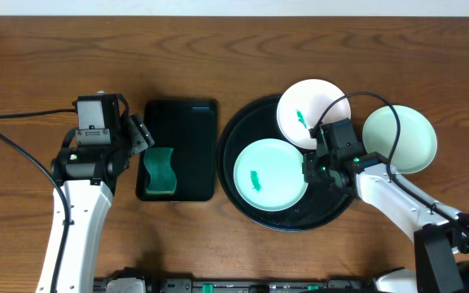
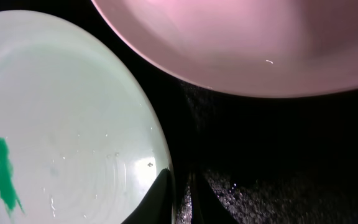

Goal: Clean dirty plates on tray and stack at the side

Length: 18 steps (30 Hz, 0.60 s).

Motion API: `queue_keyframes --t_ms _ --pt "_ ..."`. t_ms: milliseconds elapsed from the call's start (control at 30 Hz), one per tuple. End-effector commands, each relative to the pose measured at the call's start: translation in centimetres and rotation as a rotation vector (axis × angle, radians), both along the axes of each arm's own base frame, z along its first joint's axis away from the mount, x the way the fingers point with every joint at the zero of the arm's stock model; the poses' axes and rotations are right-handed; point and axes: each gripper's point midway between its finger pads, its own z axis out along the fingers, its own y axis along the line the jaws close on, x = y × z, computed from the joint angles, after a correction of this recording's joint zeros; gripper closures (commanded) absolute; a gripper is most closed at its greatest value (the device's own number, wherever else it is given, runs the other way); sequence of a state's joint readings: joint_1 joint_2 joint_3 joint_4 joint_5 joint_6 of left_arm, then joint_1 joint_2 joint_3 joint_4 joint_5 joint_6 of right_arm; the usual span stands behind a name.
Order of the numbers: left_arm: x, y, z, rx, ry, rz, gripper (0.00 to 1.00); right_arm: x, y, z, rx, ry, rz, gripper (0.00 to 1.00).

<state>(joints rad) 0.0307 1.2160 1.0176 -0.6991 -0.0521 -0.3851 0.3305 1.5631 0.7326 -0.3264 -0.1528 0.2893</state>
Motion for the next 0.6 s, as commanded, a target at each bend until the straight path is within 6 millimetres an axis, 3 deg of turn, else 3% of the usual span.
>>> queue_keyframes --t_ms 0,100,433,500,567 --pt "0.30 0.17 0.67 0.011 -0.017 0.006 0.21 -0.49 -0.25 -1.42 -0.016 0.040 -0.026 0.92" --pt "0.30 0.17 0.67 0.011 -0.017 0.006 0.21 -0.32 -0.23 -1.40 -0.014 0.034 -0.027 0.99" --pt "0.30 0.17 0.67 0.011 -0.017 0.006 0.21 0.18 -0.06 -0.98 -0.006 0.012 -0.027 0.99" --pt "0.30 0.17 0.67 0.011 -0.017 0.006 0.20 0.21 -0.05 -0.85 -0.005 0.008 -0.027 0.95" --pt "0.30 0.17 0.67 0.011 -0.017 0.006 0.21 0.28 -0.03 -0.67 -0.003 0.003 -0.026 0.82"
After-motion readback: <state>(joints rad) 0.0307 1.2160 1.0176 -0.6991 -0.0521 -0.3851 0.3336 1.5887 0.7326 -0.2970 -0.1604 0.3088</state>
